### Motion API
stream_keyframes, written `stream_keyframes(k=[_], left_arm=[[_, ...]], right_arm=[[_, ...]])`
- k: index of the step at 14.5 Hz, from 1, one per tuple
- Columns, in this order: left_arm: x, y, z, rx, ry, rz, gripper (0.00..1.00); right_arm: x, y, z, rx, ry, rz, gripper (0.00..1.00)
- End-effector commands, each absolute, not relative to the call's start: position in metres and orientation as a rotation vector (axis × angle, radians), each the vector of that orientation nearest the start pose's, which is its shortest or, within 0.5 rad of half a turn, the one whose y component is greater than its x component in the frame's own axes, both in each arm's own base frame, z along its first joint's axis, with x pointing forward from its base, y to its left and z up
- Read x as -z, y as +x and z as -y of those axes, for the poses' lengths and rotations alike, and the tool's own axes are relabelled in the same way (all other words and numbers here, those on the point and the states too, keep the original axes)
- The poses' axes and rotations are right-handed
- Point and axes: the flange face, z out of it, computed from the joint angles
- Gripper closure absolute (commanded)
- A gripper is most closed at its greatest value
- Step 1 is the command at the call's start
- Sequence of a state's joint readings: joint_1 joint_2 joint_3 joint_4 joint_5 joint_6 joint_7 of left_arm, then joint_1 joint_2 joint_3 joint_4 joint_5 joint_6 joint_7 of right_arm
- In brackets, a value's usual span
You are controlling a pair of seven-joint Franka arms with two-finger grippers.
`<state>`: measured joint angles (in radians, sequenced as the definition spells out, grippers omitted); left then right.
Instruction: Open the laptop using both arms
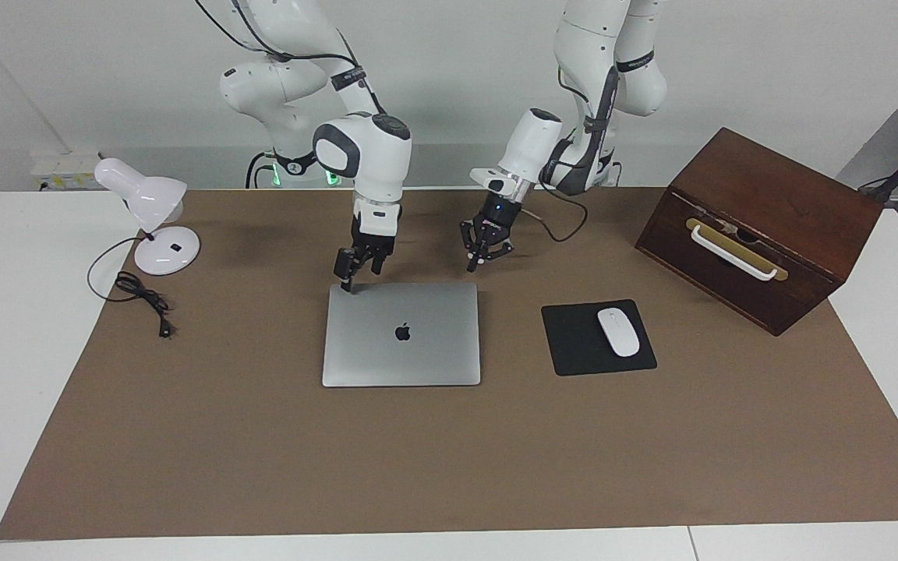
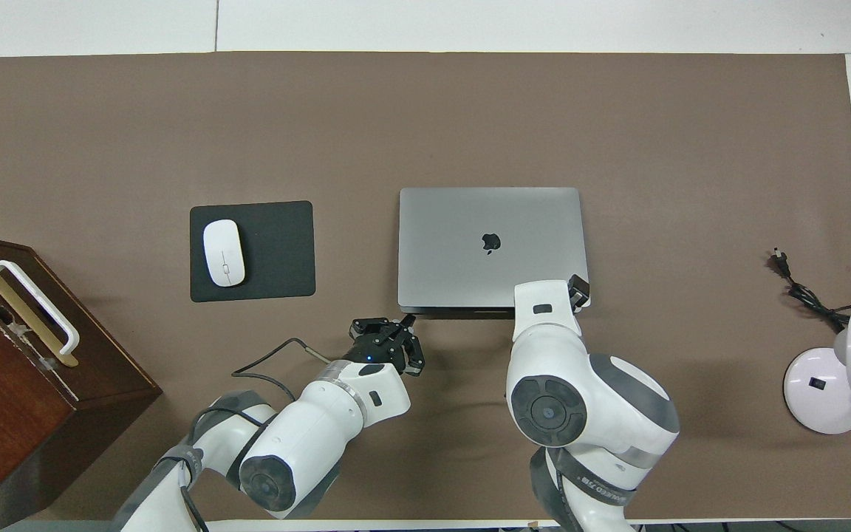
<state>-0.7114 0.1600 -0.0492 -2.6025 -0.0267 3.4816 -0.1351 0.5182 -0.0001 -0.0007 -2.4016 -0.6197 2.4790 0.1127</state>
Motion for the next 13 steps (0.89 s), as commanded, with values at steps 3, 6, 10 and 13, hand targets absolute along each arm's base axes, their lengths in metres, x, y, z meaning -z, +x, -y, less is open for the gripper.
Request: stream_keyframes(k=[3,6,10,13], left_arm=[[-0.285,0.380,0.320,1.164,-3.075,-0.998,1.00],[-0.282,0.387,0.324,1.167,-3.073,-0.997,1.00],[-0.277,0.395,0.330,1.167,-3.066,-1.013,1.00],[-0.277,0.398,0.332,1.172,-3.063,-1.015,1.00]], right_arm=[[-0.317,0.436,-0.247,0.393,-3.143,1.468,0.00],[-0.317,0.436,-0.247,0.390,-3.142,1.471,0.00],[-0.316,0.435,-0.248,0.386,-3.143,1.472,0.00],[-0.316,0.435,-0.248,0.386,-3.143,1.472,0.00]])
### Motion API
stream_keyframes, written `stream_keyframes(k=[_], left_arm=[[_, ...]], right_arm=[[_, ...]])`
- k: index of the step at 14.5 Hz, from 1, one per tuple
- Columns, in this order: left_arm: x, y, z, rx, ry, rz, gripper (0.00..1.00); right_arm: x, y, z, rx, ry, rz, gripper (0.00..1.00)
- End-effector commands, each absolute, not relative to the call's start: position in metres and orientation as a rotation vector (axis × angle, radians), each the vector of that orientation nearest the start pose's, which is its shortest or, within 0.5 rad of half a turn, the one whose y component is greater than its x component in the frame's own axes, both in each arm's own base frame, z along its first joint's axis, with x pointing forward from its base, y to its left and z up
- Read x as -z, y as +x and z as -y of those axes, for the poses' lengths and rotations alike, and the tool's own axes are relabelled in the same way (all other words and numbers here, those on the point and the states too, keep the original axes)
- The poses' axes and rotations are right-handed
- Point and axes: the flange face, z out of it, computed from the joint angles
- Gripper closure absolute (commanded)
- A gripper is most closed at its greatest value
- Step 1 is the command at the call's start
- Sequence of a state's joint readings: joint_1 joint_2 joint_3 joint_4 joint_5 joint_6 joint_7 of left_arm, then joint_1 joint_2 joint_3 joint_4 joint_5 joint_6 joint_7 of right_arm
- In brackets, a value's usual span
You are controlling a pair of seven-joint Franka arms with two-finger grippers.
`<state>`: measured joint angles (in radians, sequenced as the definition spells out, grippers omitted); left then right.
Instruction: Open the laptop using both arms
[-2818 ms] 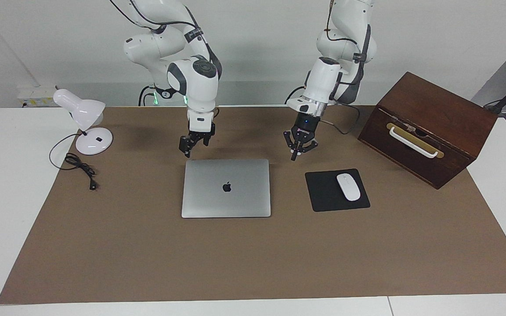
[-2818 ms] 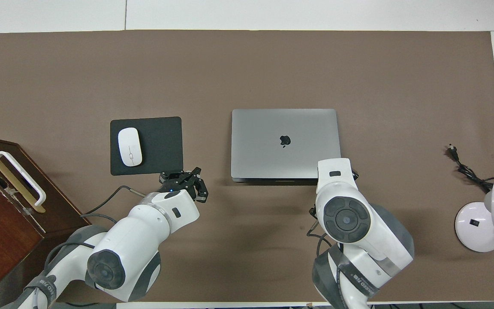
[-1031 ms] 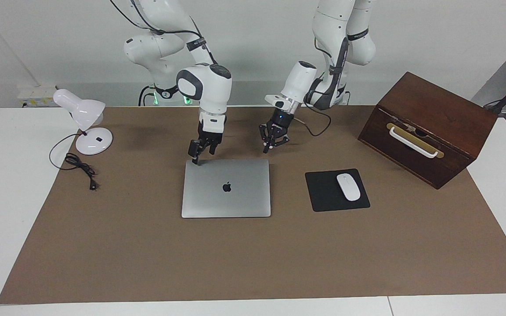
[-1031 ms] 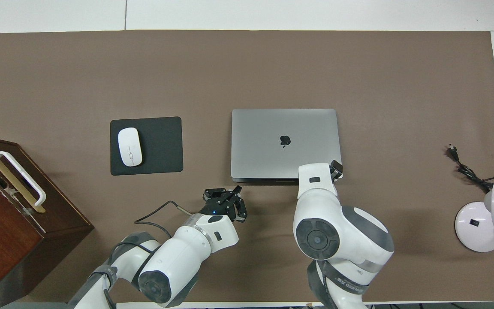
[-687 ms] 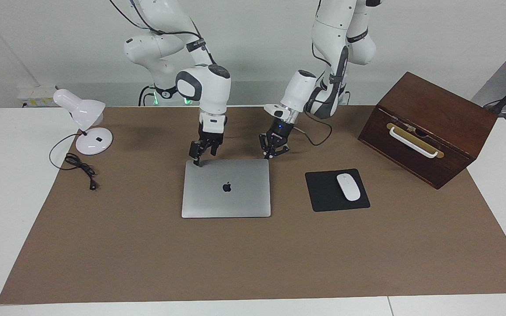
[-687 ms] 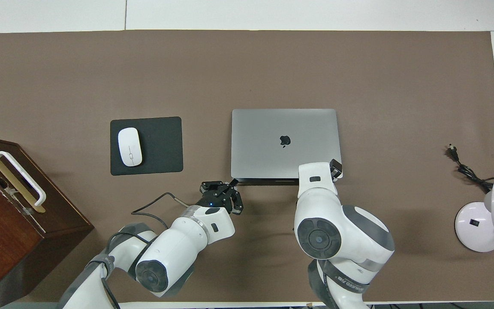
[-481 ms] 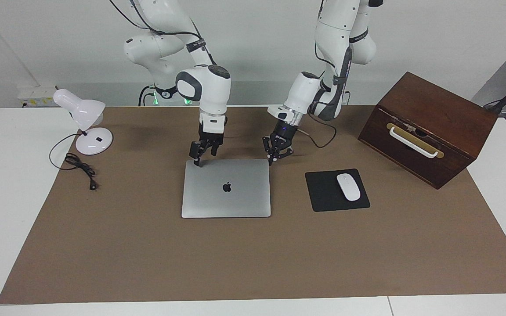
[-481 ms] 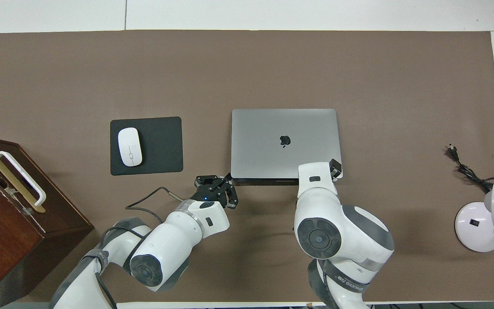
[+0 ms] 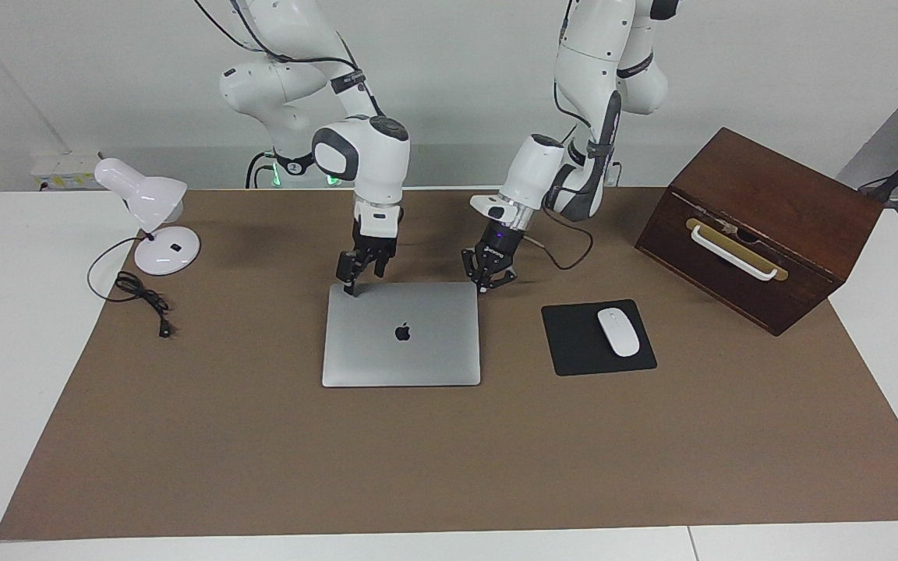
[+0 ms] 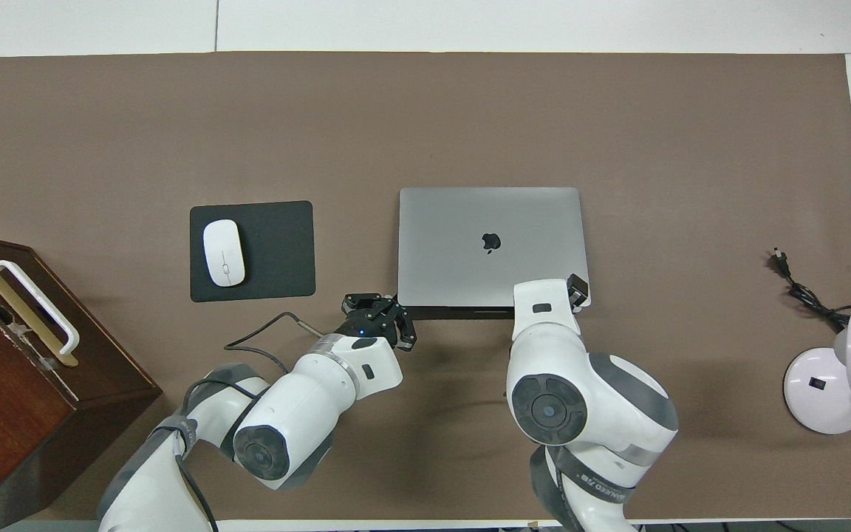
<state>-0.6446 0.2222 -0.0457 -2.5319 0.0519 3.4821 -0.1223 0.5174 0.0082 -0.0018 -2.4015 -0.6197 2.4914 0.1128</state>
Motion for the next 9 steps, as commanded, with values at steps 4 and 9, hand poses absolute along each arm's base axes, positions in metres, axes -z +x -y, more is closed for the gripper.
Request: stream_keyframes(k=[4,9], left_arm=[[-0.280,0.410,0.324,1.194,-3.009,-1.097,1.00],[-0.275,0.415,0.310,1.180,-2.920,-1.254,1.00]], right_arm=[[-0.315,0.435,-0.248,0.383,-3.143,1.472,0.00],[-0.315,0.434,-0.249,0.383,-3.140,1.479,0.00]])
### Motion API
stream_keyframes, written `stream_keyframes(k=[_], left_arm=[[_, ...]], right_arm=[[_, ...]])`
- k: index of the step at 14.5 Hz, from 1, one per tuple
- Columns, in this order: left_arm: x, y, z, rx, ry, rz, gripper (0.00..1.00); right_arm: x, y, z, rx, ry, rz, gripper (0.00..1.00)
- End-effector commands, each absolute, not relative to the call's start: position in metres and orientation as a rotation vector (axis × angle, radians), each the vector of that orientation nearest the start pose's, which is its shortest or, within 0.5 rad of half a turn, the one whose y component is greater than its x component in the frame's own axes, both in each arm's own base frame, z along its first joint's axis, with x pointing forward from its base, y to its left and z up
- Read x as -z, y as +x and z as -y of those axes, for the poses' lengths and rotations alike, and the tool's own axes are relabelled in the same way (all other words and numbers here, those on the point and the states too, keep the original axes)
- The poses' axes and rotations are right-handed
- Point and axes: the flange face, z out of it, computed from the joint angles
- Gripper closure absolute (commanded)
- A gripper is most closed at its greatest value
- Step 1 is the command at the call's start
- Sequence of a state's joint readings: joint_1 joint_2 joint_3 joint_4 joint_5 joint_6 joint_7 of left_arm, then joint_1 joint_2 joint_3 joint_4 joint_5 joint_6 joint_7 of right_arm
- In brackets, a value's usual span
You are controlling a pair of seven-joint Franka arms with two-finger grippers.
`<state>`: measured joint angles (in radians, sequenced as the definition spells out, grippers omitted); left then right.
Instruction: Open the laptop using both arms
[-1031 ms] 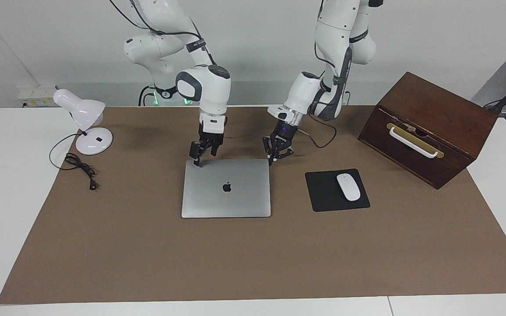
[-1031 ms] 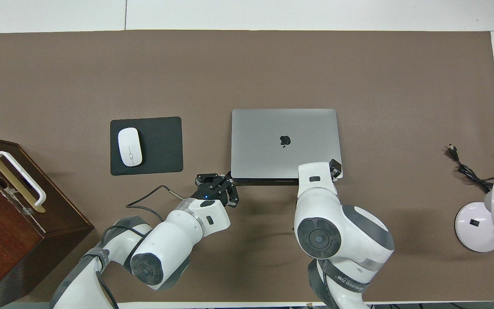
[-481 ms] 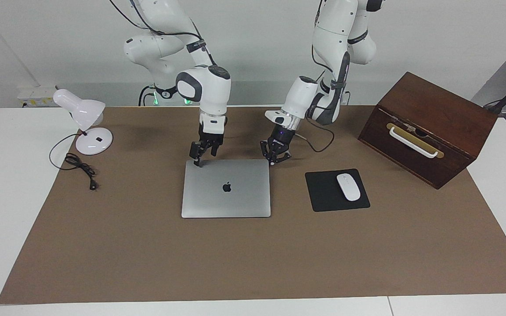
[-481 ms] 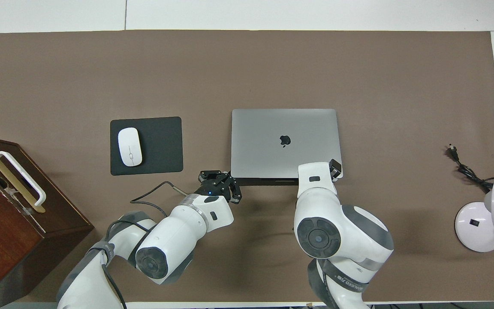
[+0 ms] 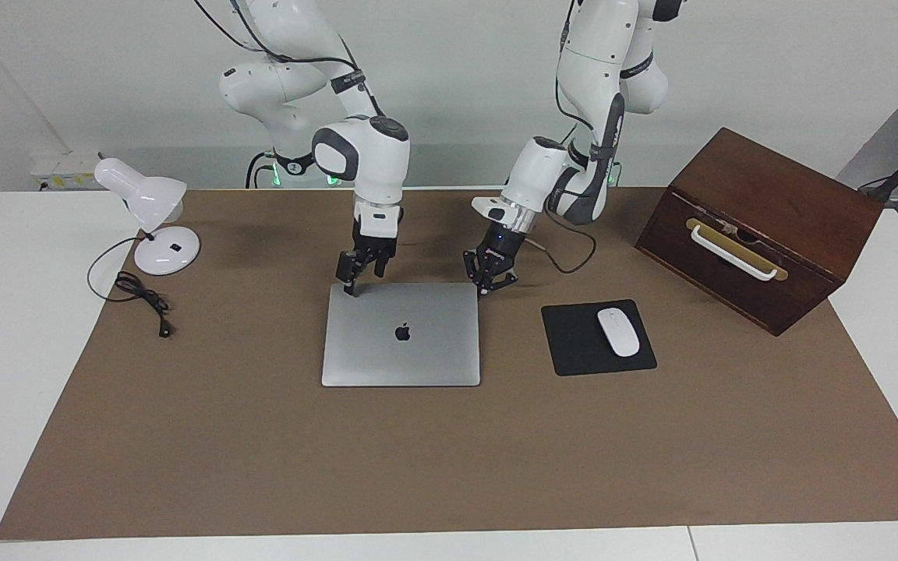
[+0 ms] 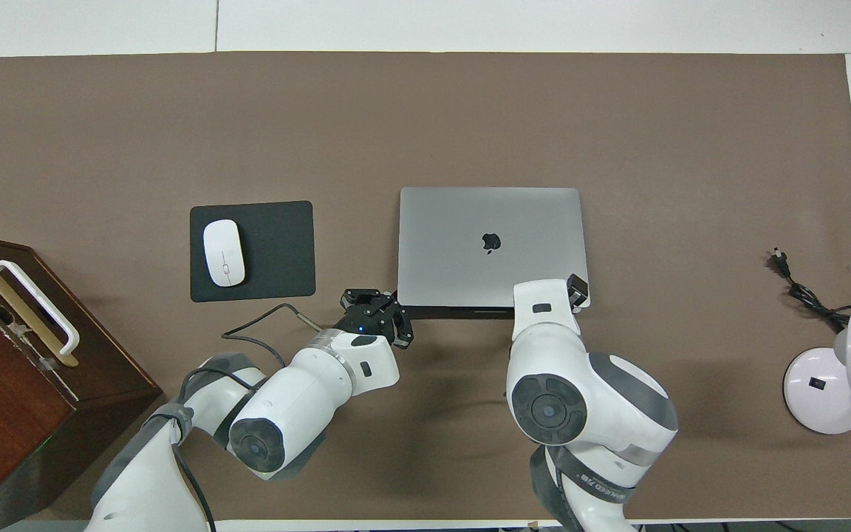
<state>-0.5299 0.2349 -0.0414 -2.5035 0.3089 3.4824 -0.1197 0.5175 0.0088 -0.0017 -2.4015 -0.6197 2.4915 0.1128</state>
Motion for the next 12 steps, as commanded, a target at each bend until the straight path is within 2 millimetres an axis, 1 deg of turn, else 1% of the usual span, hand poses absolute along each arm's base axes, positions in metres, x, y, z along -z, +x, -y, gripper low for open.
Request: stream_keyframes(k=[1,5,12], left_arm=[[-0.2754,0.4153,0.3105,1.180,-2.919,-1.256,1.00],[-0.2710,0.4170,0.3105,1.168,-2.923,-1.254,1.00],[-0.2708,0.4154,0.3144,1.170,-2.927,-1.257,1.00]], right_arm=[[-0.3154,0.4347,-0.2496,0.385,-3.140,1.479,0.00],[-0.3155,0.4355,-0.2484,0.387,-3.141,1.474,0.00],[-0.3149,0.4350,-0.2482,0.384,-3.142,1.475,0.00]])
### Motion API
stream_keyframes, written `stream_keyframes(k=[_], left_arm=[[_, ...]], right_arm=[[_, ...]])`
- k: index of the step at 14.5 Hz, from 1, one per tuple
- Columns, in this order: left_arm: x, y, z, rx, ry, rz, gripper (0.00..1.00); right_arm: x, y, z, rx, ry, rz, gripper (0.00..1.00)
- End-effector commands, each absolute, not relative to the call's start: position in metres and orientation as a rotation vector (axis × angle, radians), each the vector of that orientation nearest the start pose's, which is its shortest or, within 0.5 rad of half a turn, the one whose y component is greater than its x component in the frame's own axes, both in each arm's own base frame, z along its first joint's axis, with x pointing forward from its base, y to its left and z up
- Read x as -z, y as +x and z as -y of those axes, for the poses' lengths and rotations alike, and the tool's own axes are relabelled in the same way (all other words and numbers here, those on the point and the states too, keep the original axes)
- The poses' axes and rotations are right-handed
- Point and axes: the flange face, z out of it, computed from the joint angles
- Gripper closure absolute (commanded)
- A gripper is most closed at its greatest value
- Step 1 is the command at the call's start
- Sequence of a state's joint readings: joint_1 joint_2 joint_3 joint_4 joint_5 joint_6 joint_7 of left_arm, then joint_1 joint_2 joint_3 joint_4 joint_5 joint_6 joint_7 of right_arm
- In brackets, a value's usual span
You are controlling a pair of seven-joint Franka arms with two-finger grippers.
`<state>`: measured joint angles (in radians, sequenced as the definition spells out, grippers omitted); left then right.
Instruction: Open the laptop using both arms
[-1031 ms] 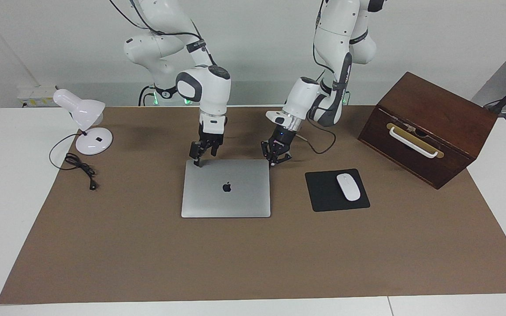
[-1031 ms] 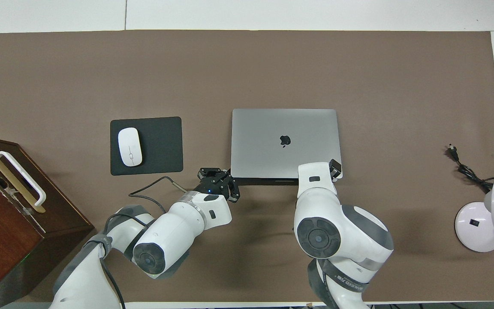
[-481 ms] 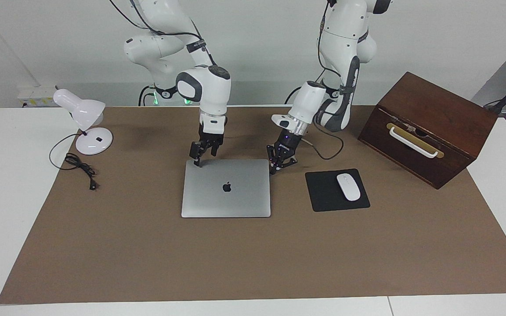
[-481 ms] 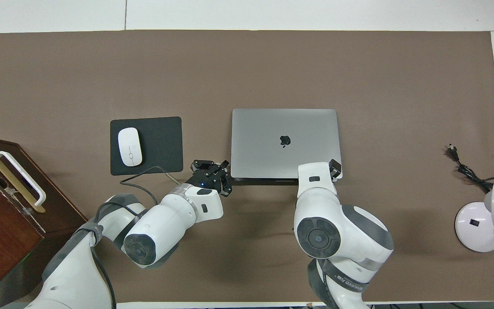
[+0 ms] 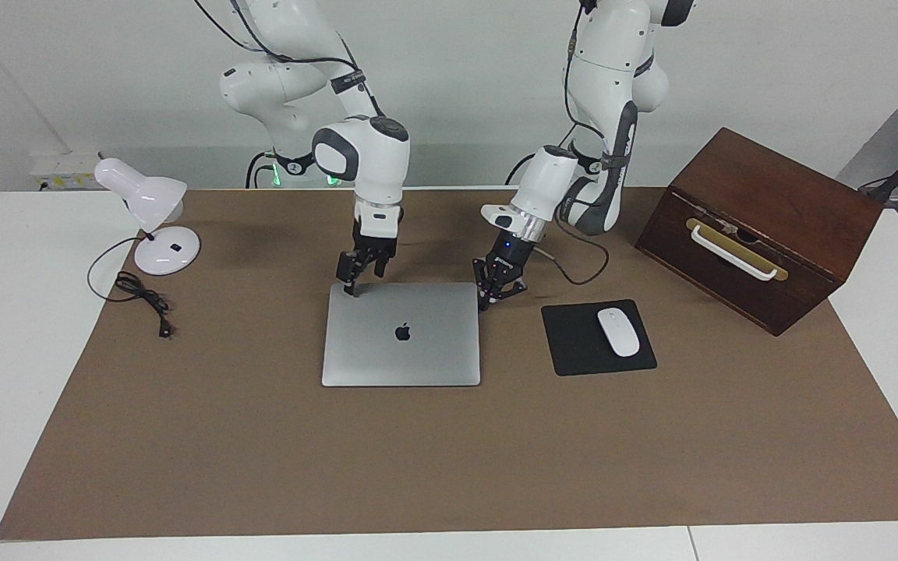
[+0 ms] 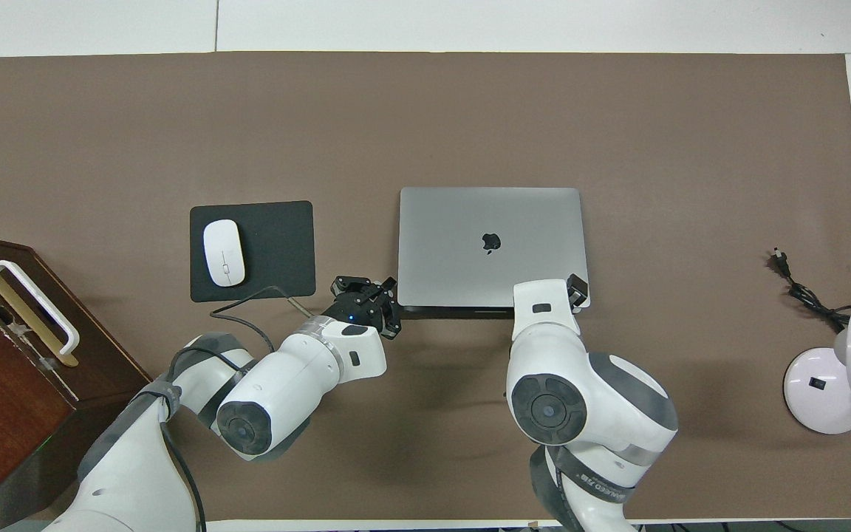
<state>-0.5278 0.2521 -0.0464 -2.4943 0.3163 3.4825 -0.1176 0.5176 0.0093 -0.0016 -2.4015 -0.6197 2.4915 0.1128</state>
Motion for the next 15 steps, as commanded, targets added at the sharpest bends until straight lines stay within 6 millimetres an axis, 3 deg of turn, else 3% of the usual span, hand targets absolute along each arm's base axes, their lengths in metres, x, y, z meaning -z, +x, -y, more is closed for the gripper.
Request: stream_keyframes(k=[1,15], left_arm=[[-0.271,0.414,0.316,1.168,-2.926,-1.264,1.00],[-0.261,0.412,0.315,1.136,-2.926,-1.285,1.00]], right_arm=[[-0.315,0.435,-0.248,0.384,-3.142,1.475,0.00],[-0.315,0.435,-0.248,0.382,-3.143,1.475,0.00]])
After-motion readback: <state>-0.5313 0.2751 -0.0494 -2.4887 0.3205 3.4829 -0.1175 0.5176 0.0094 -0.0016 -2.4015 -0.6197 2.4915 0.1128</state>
